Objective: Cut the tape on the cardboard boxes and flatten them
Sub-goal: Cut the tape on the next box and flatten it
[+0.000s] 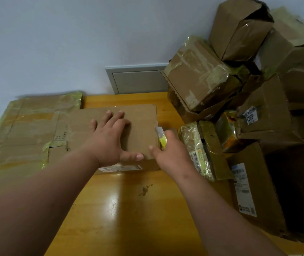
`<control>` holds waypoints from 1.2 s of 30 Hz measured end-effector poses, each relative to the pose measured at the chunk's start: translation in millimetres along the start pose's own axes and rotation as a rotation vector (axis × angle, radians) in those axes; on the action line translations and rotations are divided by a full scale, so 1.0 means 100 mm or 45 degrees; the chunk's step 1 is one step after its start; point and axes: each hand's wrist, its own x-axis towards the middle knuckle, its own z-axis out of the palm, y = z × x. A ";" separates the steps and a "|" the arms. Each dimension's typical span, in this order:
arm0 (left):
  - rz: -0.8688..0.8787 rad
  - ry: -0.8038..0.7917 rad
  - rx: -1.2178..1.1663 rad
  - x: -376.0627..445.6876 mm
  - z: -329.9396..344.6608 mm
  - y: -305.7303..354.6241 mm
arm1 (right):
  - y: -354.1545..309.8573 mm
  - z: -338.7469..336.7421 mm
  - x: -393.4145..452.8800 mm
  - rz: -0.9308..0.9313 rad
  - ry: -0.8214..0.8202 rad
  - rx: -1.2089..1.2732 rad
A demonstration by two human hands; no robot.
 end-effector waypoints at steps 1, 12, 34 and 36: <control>-0.012 -0.028 -0.030 -0.01 -0.05 -0.06 | 0.02 -0.02 0.02 -0.008 0.002 -0.016; -0.572 -0.009 -0.799 -0.56 -0.15 -0.87 | -0.21 -0.36 0.23 -0.289 0.249 -0.517; -0.392 0.017 -0.839 -0.54 -0.19 -1.38 | -1.56 0.93 0.39 -0.855 -0.226 -0.926; -0.392 0.010 -0.772 -0.54 -0.19 -1.38 | -1.56 0.95 0.40 -0.850 -0.217 -0.937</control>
